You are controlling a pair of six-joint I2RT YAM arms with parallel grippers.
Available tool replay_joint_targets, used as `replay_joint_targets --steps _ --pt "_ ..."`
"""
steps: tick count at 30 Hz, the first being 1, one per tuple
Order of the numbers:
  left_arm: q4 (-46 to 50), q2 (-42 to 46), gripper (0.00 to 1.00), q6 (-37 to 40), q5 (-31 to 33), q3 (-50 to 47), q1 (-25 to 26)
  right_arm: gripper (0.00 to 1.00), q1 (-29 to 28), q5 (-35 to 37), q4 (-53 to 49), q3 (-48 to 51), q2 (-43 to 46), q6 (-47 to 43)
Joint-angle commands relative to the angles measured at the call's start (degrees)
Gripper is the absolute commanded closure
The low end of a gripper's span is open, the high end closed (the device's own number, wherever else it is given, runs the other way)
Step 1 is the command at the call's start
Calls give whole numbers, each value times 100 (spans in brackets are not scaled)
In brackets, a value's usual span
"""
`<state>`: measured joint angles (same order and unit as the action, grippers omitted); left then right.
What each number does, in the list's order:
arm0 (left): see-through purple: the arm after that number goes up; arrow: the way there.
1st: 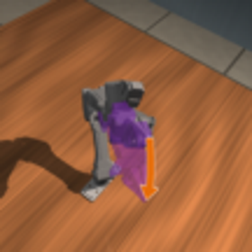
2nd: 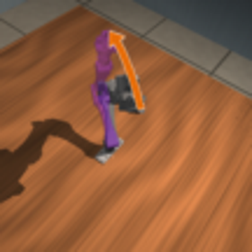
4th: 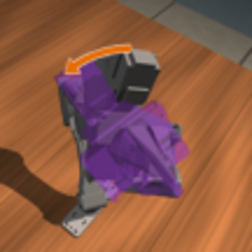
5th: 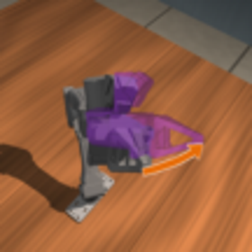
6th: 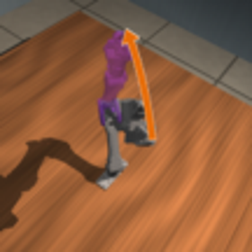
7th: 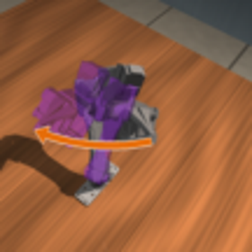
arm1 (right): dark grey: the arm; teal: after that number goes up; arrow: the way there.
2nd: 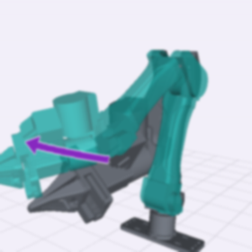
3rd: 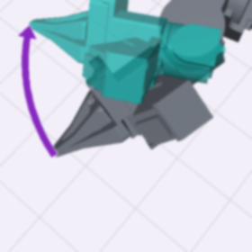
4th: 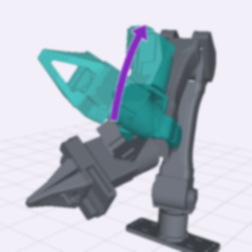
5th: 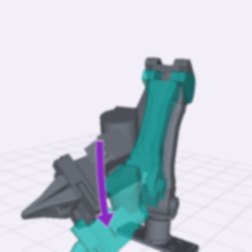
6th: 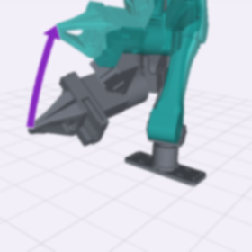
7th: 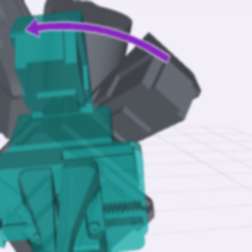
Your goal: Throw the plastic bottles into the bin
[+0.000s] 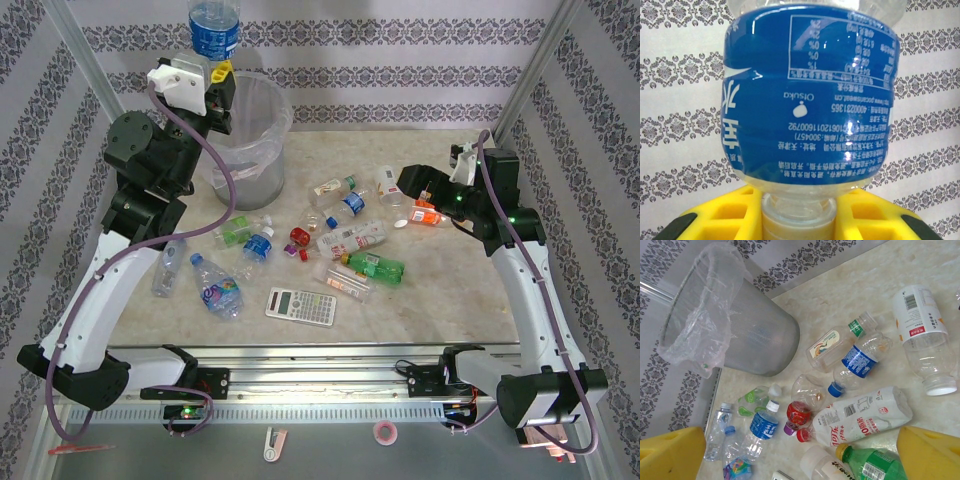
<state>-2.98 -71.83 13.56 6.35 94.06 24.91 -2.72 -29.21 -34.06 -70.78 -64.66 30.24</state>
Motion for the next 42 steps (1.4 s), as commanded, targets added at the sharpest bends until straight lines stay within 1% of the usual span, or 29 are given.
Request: replay_joint_targets --steps 1,5,8,11,13,14,15,17,19,20,21,22,23,24,28,32,36,42 --pt "-194 -75 100 18 82 57 -142 2 61 57 66 -111 -22 33" --pt "362 -324 100 -311 36 316 -327 2 57 58 68 -137 -53 43" --pt "1125 -673 100 -836 -246 643 -654 2 61 40 67 -146 -86 40" --pt "2065 -1180 100 -1574 -1048 945 -1196 2 61 23 73 -137 -108 48" --pt "2583 -1593 100 -2085 -1702 1067 -1548 2 61 5 41 -137 -112 44" --pt "2782 -1794 100 -2286 -1821 1129 -1669 2 61 3 37 -133 -104 45" --pt "2998 -2014 94 -2442 -1884 1223 -1768 2 66 3 32 -129 -100 37" --pt "3187 -2404 63 -2575 -2160 1368 -1900 2 70 -4 10 -128 -90 43" --pt "3492 -2802 52 -2600 -2562 1727 -1963 2 69 -75 16 -120 -107 52" --pt "3724 -2946 42 -2609 -2636 1996 -1964 2 70 -101 -16 -136 -116 41" --pt "3940 -3078 28 -2649 -2661 2283 -1962 2 70 -111 -46 -151 -122 31" --pt "4049 -3123 17 -2689 -2585 2463 -1959 2 71 -104 -65 -140 -105 25" --pt "4050 -3115 7 -2724 -2522 2541 -1955 2 65 -94 -61 -109 -86 19" --pt "3966 -3049 0 -2729 -2486 2571 -1955 2 79 -63 -63 -73 -68 20" --pt "3559 -2692 0 -2853 -2495 2584 -1955 2 101 -17 -235 3 -80 21" --pt "3334 -2424 0 -2961 -2717 2602 -1929 2 186 121 -620 -22 -262 49" --pt "3028 -2140 0 -2842 -3000 2419 -1821 2 305 109 -873 -7 -450 151" --pt "2859 -1856 0 -2634 -3369 2200 -1698 2 412 213 -1104 123 -597 370"
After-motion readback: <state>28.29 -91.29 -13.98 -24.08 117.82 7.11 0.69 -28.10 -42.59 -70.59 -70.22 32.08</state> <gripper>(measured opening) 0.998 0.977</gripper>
